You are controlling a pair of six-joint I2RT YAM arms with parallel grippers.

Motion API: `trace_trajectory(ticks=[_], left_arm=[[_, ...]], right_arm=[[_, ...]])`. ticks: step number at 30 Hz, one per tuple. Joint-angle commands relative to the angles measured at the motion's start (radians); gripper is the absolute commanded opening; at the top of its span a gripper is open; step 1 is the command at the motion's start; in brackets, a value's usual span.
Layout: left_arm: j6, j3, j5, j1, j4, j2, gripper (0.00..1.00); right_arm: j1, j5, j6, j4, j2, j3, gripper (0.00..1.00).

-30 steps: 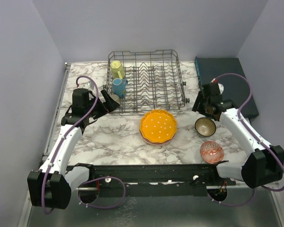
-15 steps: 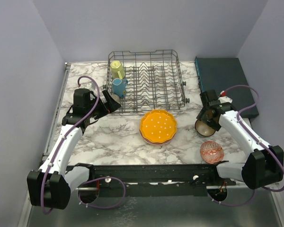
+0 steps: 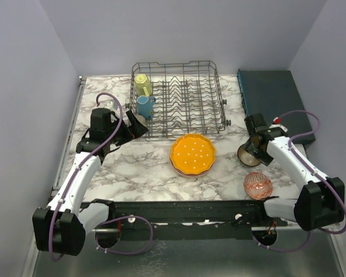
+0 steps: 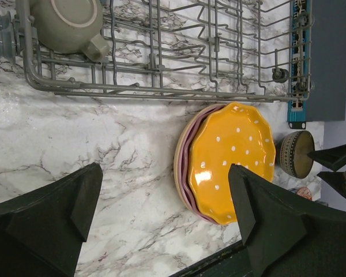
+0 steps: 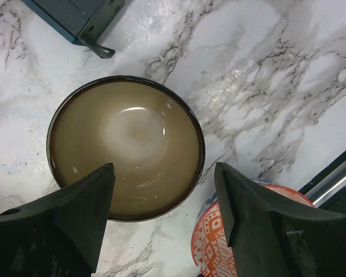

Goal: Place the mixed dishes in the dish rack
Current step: Pick up the bowl from the center of the board.

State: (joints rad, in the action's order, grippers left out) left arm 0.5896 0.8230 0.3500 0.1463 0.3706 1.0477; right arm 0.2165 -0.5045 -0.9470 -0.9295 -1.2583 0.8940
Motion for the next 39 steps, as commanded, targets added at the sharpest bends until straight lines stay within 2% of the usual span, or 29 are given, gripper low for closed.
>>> trace_trajectory(ticks=[1, 15, 23, 39], left_arm=[[-0.016, 0.011, -0.02, 0.007, 0.016, -0.017, 0.99], [-0.02, 0.013, -0.03, 0.013, 0.023, -0.02, 0.99], [-0.02, 0.013, -0.033, 0.013, 0.025, -0.018, 0.99], [-0.021, 0.013, -0.034, 0.013, 0.025, -0.015, 0.99]], right_arm=[[-0.008, -0.051, -0.042, -0.042, 0.0, -0.02, 0.75], [-0.009, -0.041, -0.085, -0.027, -0.008, -0.06, 0.64], [-0.009, -0.021, -0.09, -0.005, -0.029, -0.077, 0.62], [-0.009, 0.08, -0.068, 0.116, -0.05, -0.139, 0.45]])
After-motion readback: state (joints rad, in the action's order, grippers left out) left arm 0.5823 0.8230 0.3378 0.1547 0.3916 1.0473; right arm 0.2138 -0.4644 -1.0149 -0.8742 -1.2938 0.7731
